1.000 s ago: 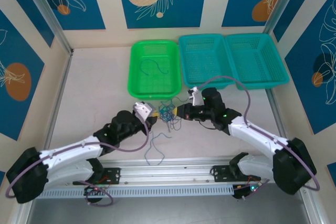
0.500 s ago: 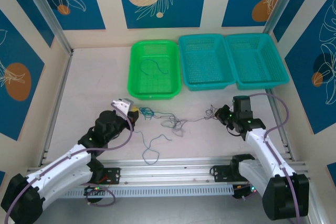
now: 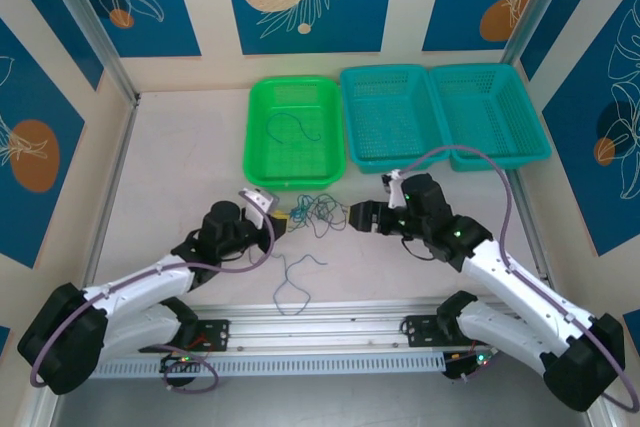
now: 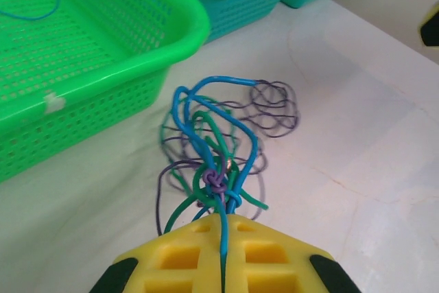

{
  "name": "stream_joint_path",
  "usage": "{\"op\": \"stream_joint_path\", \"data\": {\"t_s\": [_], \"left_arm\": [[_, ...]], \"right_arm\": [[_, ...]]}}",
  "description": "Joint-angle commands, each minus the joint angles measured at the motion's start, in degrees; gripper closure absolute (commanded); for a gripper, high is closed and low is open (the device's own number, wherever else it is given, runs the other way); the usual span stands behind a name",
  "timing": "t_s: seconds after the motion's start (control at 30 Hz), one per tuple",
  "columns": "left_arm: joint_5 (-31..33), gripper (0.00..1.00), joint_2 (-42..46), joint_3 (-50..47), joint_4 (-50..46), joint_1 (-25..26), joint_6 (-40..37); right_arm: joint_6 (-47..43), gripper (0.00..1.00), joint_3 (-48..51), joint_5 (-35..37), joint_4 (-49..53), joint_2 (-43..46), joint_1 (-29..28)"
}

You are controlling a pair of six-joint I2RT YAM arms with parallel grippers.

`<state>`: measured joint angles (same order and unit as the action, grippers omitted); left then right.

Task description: Untangle the cables

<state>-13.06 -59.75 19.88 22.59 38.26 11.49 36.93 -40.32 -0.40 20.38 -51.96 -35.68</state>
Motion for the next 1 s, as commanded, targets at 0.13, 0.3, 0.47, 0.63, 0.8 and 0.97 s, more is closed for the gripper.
{"op": "stream_joint_path", "data": {"t_s": [0.13,0.3,0.47,0.63,0.8,0.97], "left_arm": [[-2.89,1.00,-1.59,2.71,4.81,2.49,-2.51],[-2.59,1.00,-1.62,2.50,4.56,3.10,-2.82],[-2.26,1.00,-1.54,2.45,4.62,3.31,-3.04],[-1.73,1.00,-1.10,2.53,4.07,3.48,-3.42],[-0.17,1.00,-0.43,2.03,3.29,3.52,-3.50],[3.88,1.00,3.28,0.87,1.20,3.53,-3.38]], "right_arm": [[6.18,0.26,-1.90,-9.18,-16.18,-13.71,-3.76],[11.45,0.34,-2.28,-9.51,-25.05,-21.56,-3.01],[18.52,0.38,-4.11,-13.13,-30.80,-29.83,-2.75],[24.30,0.47,-4.15,-15.94,-36.19,-35.92,-2.95],[26.93,1.00,-3.79,-14.88,-36.03,-36.48,-2.54],[24.75,1.00,-1.78,-4.14,-26.73,-30.48,-2.03]]}}
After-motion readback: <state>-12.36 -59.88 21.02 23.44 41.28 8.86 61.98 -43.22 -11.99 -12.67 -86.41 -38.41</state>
